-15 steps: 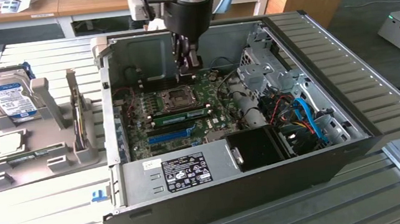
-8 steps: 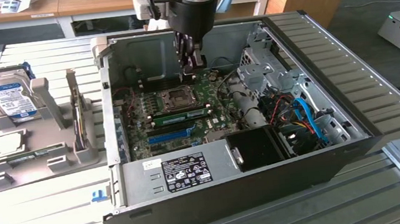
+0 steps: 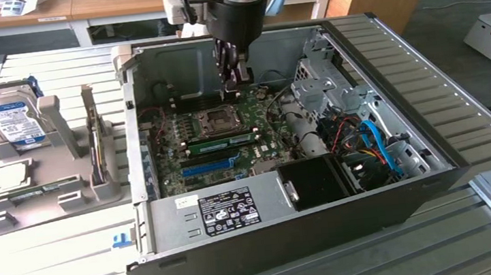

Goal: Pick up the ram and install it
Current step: 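Press down the ram until it locks into place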

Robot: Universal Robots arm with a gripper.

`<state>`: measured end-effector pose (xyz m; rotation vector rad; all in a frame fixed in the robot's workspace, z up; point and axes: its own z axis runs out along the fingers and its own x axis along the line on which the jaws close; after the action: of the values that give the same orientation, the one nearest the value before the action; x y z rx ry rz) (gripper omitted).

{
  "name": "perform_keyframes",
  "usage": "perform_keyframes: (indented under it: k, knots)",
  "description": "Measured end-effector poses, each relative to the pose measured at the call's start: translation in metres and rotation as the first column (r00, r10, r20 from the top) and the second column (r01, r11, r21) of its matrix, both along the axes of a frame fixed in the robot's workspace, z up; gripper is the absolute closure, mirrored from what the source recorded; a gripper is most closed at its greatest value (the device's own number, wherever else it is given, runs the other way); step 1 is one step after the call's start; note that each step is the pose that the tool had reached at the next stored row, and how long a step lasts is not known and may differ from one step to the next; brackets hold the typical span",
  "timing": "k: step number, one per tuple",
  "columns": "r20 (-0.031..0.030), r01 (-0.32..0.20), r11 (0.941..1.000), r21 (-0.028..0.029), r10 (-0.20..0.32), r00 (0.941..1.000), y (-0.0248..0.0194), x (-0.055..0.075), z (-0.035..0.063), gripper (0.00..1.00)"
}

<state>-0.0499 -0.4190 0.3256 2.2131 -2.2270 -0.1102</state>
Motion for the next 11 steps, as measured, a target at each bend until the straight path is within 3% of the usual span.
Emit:
perform_keyframes:
  k: [6, 11]
  knots:
    - [0.0001, 0.009, 1.0, 0.0001, -0.009, 1.0, 0.0001, 0.0, 0.0, 0.9]
    - [0.0, 0.086, 0.9963, 0.0, -0.086, 0.9963, 0.0, 0.0, -0.0002, 0.9]
